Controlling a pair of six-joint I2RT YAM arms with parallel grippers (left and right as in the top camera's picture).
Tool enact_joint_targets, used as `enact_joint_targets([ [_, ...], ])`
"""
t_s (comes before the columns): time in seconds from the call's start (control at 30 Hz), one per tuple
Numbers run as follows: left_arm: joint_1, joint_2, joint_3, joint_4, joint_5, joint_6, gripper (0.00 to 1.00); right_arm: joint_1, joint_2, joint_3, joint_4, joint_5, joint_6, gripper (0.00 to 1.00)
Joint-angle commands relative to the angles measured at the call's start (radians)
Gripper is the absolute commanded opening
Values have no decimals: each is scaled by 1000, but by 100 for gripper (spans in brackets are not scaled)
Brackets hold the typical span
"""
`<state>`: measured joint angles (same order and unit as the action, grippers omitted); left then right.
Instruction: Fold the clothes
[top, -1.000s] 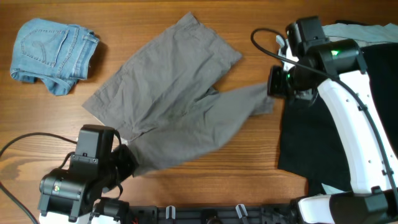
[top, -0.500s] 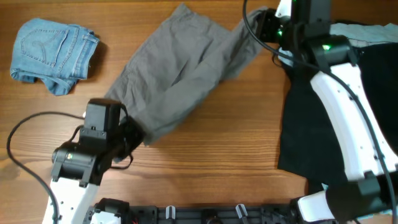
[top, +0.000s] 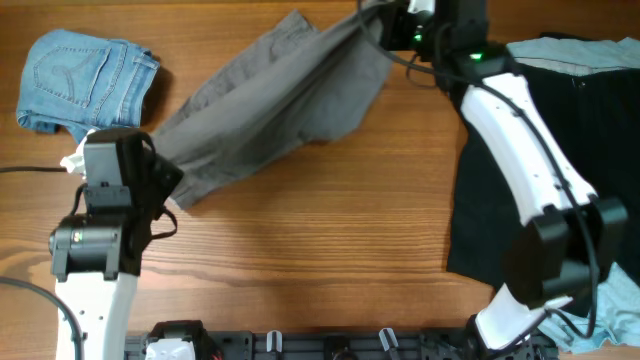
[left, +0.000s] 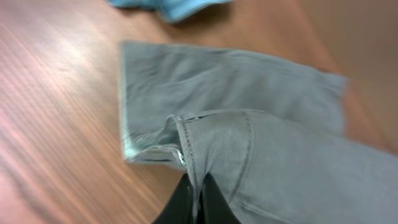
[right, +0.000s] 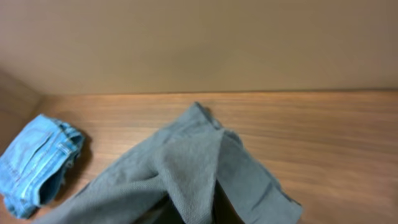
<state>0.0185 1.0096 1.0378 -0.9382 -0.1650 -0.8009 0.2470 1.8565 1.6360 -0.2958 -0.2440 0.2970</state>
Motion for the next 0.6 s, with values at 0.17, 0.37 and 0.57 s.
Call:
enact_joint_targets([
  [0.17,58,170,11,-74,-132,58,4,71,234,7,197,-45,-7,38],
  [0.37,63,340,11,97,-195,121,47,35,251,8,184,64,-62,100],
  [0.57,101,379,11,105,-155,121,82,-59,251,6,-107,41,-72,100],
])
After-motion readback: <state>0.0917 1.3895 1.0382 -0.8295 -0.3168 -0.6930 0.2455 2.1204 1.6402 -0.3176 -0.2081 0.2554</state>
